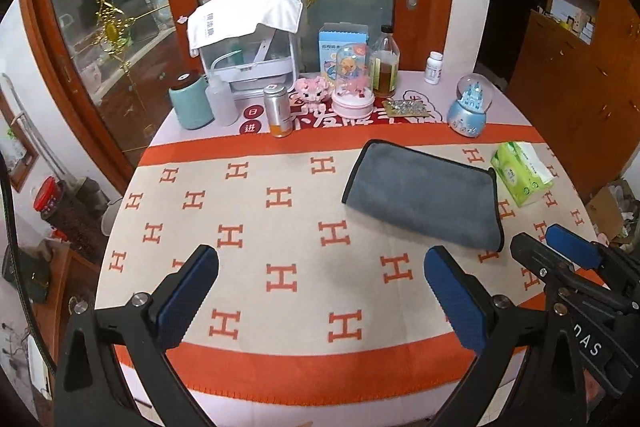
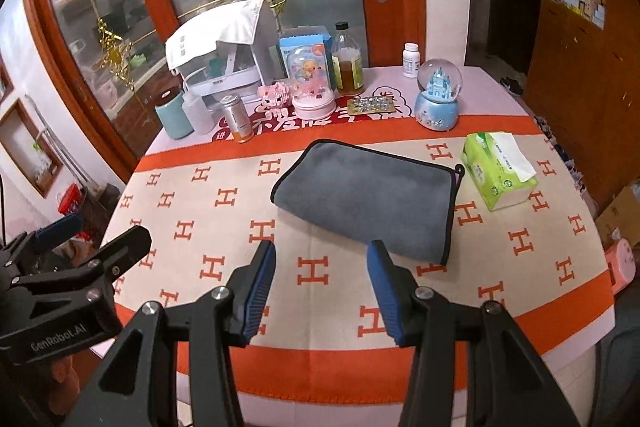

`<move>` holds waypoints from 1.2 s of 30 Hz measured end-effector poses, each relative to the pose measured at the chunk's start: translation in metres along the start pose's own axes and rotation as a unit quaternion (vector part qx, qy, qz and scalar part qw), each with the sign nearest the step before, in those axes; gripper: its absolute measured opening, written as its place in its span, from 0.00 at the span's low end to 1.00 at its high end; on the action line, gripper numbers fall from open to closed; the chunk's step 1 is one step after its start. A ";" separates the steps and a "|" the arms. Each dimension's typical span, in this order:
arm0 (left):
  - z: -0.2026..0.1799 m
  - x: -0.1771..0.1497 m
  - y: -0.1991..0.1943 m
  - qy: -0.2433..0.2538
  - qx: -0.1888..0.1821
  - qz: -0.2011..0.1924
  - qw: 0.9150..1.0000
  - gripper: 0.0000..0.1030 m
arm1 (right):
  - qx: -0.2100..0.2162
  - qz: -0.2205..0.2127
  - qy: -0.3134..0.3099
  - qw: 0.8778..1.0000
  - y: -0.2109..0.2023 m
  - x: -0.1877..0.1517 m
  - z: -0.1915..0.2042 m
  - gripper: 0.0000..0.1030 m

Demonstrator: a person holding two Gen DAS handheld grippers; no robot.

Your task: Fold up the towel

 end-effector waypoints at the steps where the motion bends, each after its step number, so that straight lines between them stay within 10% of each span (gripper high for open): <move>1: -0.001 -0.003 0.000 -0.003 -0.001 0.003 1.000 0.99 | 0.000 0.000 -0.001 1.000 0.000 -0.001 0.001 0.47; 36: 0.004 -0.022 -0.002 -0.024 0.008 0.020 0.999 0.99 | -0.014 0.017 -0.019 1.000 -0.002 -0.015 0.013 0.47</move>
Point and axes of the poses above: each gripper's, at about its wrist camera, not at the fingertips, and y roughly the way its jaws point, z to its left, x to its top, the point moved 6 cm from there along y, roughly the way its jaws point, and after that the axes turned 3 degrees about z, right-handed, at the moved point
